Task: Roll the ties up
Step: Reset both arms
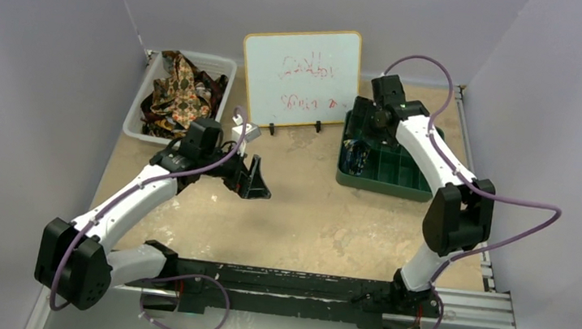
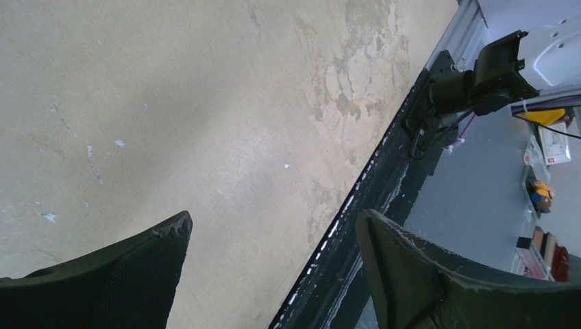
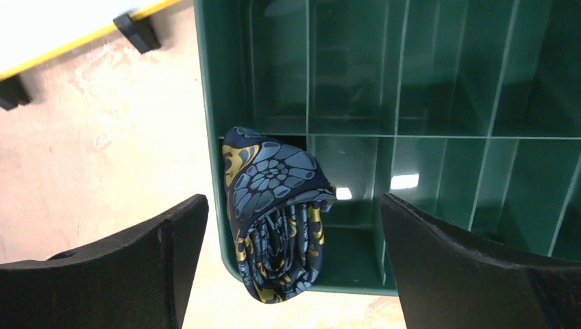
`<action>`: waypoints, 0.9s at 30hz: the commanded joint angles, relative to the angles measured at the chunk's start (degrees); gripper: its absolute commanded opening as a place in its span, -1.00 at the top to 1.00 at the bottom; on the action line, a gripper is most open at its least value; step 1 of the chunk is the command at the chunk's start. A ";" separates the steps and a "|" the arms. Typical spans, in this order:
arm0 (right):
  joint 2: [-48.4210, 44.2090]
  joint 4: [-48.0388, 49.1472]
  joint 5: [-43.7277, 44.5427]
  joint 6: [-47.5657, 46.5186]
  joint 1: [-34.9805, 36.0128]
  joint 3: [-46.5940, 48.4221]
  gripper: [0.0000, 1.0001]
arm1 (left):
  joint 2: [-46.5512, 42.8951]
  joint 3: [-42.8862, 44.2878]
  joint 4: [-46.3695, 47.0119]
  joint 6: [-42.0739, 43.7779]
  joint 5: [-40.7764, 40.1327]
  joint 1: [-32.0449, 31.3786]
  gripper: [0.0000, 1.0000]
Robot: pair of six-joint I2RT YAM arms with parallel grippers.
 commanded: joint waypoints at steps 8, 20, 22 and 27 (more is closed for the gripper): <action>-12.21 10.48 7.42 2.64 -0.03 -1.07 -0.98 | -9.74 -1.46 3.33 -1.91 -13.36 0.22 -0.81; -32.30 29.84 10.11 -1.01 -0.05 -5.56 -0.98 | -7.31 13.12 -7.47 -12.97 -37.00 0.22 -0.92; -33.53 30.66 9.35 -2.21 -0.06 -5.65 -0.98 | -7.78 15.38 -9.58 -14.43 -40.68 0.22 -0.94; -36.86 30.71 8.97 -4.36 -0.01 -7.20 -0.98 | -11.12 16.47 -11.23 -16.78 -50.22 0.22 -0.97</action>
